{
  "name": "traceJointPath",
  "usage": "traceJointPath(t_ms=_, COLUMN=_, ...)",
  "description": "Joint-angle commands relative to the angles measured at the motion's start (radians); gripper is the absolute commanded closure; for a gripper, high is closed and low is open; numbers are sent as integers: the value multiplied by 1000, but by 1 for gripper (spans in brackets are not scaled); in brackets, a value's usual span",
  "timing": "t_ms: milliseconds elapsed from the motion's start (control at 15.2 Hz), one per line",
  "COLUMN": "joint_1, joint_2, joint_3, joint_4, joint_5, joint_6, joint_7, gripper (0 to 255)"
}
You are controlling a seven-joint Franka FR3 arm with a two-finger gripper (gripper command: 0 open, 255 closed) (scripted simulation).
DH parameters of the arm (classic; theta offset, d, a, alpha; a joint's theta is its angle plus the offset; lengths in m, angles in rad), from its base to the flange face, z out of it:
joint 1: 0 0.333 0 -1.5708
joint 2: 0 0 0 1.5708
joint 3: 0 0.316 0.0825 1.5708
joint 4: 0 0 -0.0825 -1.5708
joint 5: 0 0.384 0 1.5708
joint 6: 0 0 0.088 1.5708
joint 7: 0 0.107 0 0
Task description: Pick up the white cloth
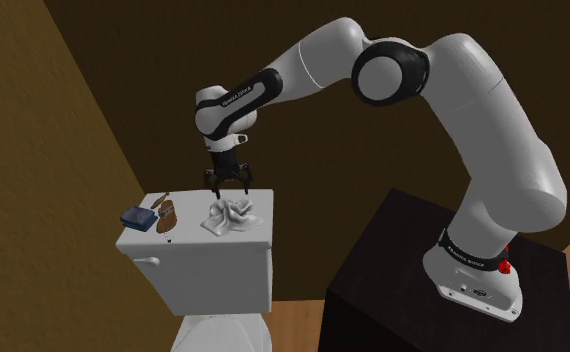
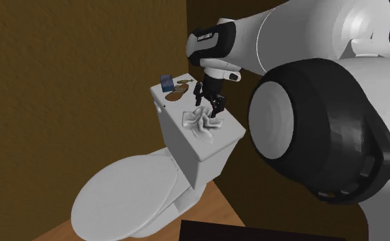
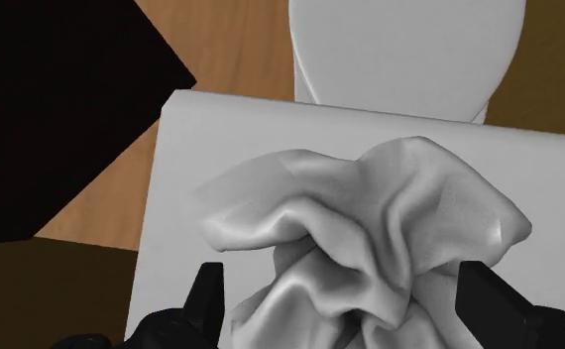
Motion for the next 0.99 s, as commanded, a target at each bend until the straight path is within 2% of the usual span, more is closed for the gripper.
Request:
traceJointPath(t_ms=0, joint_1=6, joint_2=102, joint_3=-7, joint_4=137, joint_5=6, joint_6=-37, joint_7=34, gripper=0)
traceJointPath(t_ms=66, joint_1=7, joint_2=129, joint_3=-8, joint_4=174, joint_5=7, joint_6=-47, joint_7=43, gripper=0)
traceJointPath(t_ms=660, joint_1=11, joint_2=192, joint_3=-11, joint_4=181, joint_5=6, joint_6=8, joint_7=31, gripper=0)
traceJointPath(t_ms=726, joint_1=11, joint_2=191, joint_3=-11, joint_4=180, joint_5=6, joint_6=9, joint_7=31, gripper=255)
traceJointPath(t_ms=924, joint_1=11, joint_2=194, joint_3=-11, joint_4=187, joint_5=5, joint_6=5, joint_7=31, gripper=255)
